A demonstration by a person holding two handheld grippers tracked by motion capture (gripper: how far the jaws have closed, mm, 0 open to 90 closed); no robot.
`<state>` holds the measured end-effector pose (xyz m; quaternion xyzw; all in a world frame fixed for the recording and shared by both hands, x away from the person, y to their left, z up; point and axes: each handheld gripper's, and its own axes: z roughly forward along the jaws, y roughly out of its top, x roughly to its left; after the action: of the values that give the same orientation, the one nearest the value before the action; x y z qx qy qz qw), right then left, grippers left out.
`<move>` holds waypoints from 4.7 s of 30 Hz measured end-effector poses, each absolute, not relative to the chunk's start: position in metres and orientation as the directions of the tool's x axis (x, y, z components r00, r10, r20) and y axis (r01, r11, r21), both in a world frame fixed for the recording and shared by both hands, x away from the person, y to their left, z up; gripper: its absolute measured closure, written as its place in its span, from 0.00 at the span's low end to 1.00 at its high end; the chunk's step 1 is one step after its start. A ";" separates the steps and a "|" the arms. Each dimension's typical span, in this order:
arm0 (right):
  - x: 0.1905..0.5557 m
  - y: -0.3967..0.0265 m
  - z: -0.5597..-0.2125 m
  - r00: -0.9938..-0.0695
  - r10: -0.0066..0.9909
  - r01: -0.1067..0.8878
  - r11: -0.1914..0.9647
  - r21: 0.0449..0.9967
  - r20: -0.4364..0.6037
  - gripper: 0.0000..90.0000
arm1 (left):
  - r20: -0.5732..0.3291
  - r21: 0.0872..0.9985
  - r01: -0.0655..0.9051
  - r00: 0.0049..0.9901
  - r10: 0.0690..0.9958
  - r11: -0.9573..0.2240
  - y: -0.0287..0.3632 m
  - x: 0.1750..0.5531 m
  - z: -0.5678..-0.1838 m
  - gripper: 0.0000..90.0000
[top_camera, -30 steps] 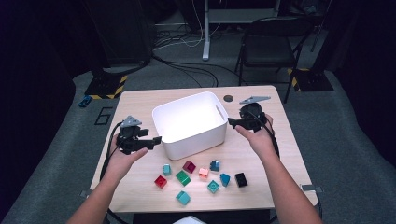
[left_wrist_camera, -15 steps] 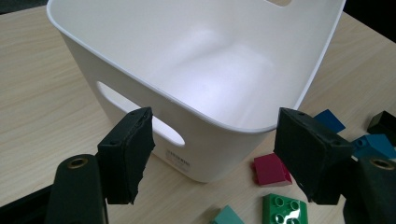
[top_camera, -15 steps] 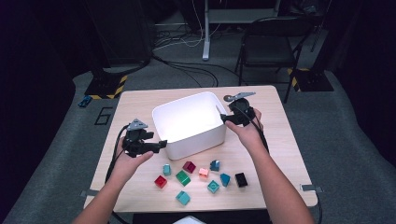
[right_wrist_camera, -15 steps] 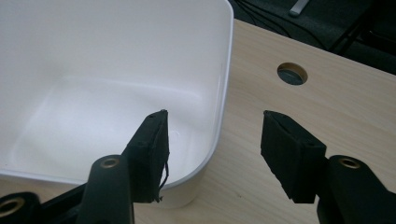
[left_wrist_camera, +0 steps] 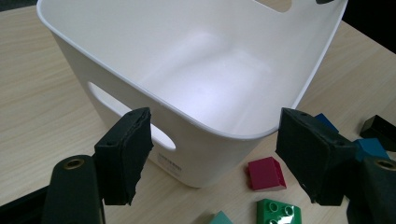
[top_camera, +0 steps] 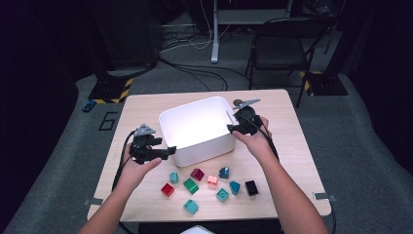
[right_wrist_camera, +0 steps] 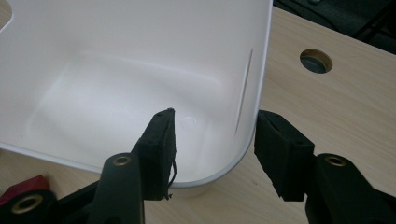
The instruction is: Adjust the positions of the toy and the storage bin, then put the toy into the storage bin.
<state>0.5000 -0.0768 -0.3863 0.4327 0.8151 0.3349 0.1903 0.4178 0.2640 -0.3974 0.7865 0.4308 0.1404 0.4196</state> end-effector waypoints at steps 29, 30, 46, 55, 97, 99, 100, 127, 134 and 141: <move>0.449 -0.089 -0.391 -0.580 0.814 0.564 0.407 0.718 -0.006 0.51 | -0.148 0.785 0.558 0.590 0.794 -0.269 0.271 0.418 -0.398 0.30; 0.449 -0.089 -0.392 -0.581 0.814 0.562 0.403 0.722 -0.003 0.50 | -0.143 0.783 0.557 0.593 0.793 -0.276 0.271 0.418 -0.398 0.30; 0.430 -0.105 -0.368 -0.582 0.813 0.519 0.382 0.765 -0.010 0.49 | -0.161 0.805 0.539 0.601 0.783 -0.248 0.285 0.423 -0.384 0.41; 0.399 -0.127 -0.363 -0.560 0.825 0.480 0.397 0.782 -0.075 0.50 | -0.144 0.810 0.534 0.583 0.800 -0.243 0.305 0.425 -0.379 0.43; 0.337 -0.130 -0.485 -0.554 0.833 0.586 0.378 0.717 0.013 0.53 | -0.169 0.836 0.525 0.520 0.837 -0.158 0.331 0.439 -0.380 0.45; 0.337 -0.131 -0.488 -0.558 0.830 0.585 0.389 0.712 0.005 0.53 | -0.172 0.839 0.523 0.516 0.839 -0.149 0.332 0.439 -0.380 0.45; 0.336 -0.130 -0.489 -0.553 0.833 0.590 0.382 0.712 0.011 0.52 | -0.175 0.840 0.524 0.511 0.841 -0.143 0.332 0.439 -0.380 0.45; 0.339 -0.133 -0.507 -0.543 0.839 0.673 0.411 0.615 0.032 0.63 | -0.186 0.837 0.531 0.507 0.842 -0.135 0.334 0.442 -0.380 0.45; 0.343 -0.135 -0.507 -0.539 0.842 0.670 0.411 0.618 0.024 0.64 | -0.190 0.841 0.527 0.496 0.847 -0.121 0.338 0.441 -0.379 0.45; 0.345 -0.135 -0.504 -0.542 0.840 0.658 0.421 0.625 0.005 0.64 | -0.182 0.840 0.527 0.495 0.849 -0.127 0.338 0.438 -0.379 0.45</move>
<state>0.3449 -0.1345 -0.5045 0.4521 0.8283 0.2917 0.1562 0.4384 0.3383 -0.3795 0.7301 0.4713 0.1741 0.4632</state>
